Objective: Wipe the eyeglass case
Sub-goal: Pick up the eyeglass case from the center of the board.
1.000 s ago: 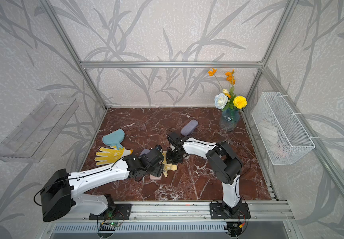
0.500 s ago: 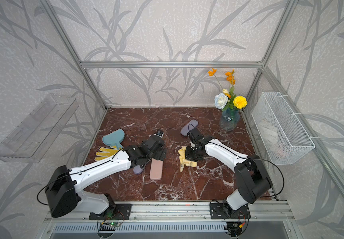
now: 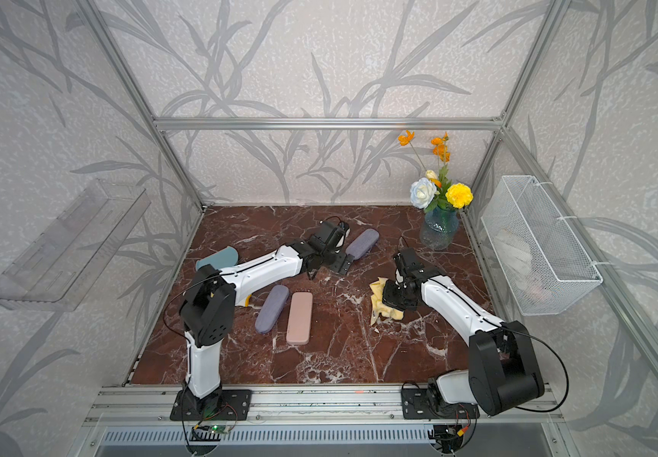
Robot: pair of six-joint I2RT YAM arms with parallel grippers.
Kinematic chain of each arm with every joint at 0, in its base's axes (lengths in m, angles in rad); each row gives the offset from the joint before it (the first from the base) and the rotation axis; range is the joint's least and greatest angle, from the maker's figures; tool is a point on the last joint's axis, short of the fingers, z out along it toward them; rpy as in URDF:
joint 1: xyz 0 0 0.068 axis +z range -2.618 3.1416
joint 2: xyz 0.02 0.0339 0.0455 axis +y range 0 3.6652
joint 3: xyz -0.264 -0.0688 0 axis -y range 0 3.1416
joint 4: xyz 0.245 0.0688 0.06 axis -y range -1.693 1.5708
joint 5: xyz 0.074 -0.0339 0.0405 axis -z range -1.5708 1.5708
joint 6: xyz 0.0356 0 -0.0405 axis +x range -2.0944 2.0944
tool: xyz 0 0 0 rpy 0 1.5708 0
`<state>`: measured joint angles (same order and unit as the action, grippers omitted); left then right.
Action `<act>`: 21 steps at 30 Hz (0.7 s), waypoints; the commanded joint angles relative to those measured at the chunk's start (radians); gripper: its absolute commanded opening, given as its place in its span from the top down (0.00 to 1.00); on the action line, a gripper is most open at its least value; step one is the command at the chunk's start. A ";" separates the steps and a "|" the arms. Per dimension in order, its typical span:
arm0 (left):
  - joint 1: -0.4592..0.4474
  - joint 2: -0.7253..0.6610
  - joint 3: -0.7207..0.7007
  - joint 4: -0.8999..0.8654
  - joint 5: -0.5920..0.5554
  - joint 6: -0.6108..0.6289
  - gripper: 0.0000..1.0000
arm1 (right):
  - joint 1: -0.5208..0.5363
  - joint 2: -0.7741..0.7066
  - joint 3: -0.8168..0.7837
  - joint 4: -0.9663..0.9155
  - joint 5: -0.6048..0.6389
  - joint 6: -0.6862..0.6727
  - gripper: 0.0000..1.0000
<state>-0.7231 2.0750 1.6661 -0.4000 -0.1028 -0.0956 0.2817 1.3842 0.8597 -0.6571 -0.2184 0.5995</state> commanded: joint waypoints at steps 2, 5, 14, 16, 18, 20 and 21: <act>0.018 0.124 0.164 -0.060 0.012 0.014 0.00 | -0.010 -0.001 -0.016 0.004 -0.007 -0.013 1.00; 0.019 0.215 0.290 -0.112 0.028 0.019 0.00 | -0.013 0.010 -0.007 0.004 -0.007 -0.021 1.00; 0.027 0.405 0.519 -0.221 0.058 0.014 0.01 | -0.016 0.036 -0.009 0.030 -0.040 -0.006 1.00; 0.028 0.435 0.551 -0.237 0.067 0.020 0.03 | -0.016 0.040 -0.013 0.037 -0.047 -0.002 1.00; 0.029 0.459 0.575 -0.243 0.062 0.029 0.04 | -0.016 0.044 -0.016 0.041 -0.050 0.000 1.00; 0.034 0.476 0.597 -0.244 0.066 0.038 0.06 | -0.016 0.051 -0.019 0.047 -0.056 0.002 1.00; 0.034 0.483 0.607 -0.242 0.070 0.042 0.08 | -0.016 0.053 -0.021 0.051 -0.059 0.003 1.00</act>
<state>-0.6979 2.5370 2.2299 -0.6037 -0.0490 -0.0757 0.2703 1.4261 0.8494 -0.6228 -0.2623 0.5972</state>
